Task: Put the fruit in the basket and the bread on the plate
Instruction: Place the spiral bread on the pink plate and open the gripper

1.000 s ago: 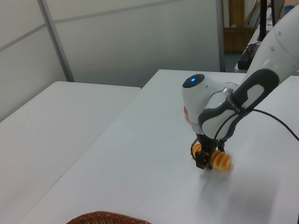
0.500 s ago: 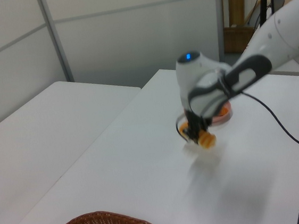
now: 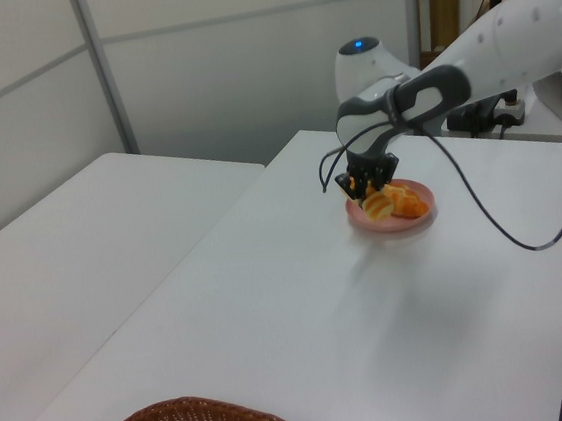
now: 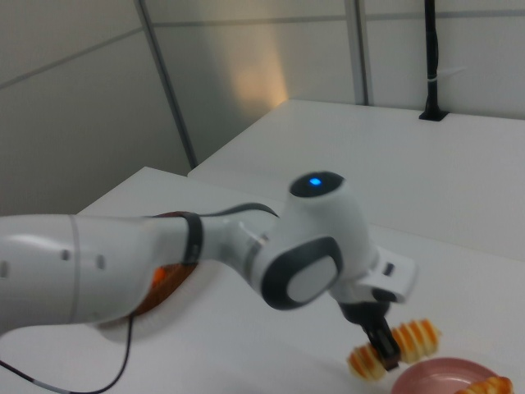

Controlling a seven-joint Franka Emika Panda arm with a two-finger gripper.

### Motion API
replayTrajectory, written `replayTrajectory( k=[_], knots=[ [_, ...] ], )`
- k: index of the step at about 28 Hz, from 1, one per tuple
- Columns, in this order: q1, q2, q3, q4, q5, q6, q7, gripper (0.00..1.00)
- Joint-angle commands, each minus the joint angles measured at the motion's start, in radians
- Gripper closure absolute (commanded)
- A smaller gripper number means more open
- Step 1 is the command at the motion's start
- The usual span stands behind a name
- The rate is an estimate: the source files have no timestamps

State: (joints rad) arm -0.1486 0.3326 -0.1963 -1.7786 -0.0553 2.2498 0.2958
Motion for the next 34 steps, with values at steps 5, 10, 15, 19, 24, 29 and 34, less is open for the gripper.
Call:
replayTrajectory(
  k=[5,10,15,19,24,29,34],
  knots=[
    [-0.051,0.197,-0.002,0.137,0.014,-0.01,-0.018,1.0],
    [-0.088,0.218,0.005,0.157,0.02,-0.01,-0.049,0.0],
    [-0.108,0.203,0.005,0.157,0.04,-0.018,-0.139,0.0],
    [-0.137,0.194,0.005,0.157,0.09,-0.018,-0.194,0.0],
    [-0.14,0.18,0.005,0.157,0.114,-0.022,-0.244,0.0],
    [-0.163,0.154,0.005,0.157,0.115,-0.058,-0.268,0.0],
    [-0.155,0.114,0.006,0.156,0.115,-0.113,-0.291,0.0]
  ],
)
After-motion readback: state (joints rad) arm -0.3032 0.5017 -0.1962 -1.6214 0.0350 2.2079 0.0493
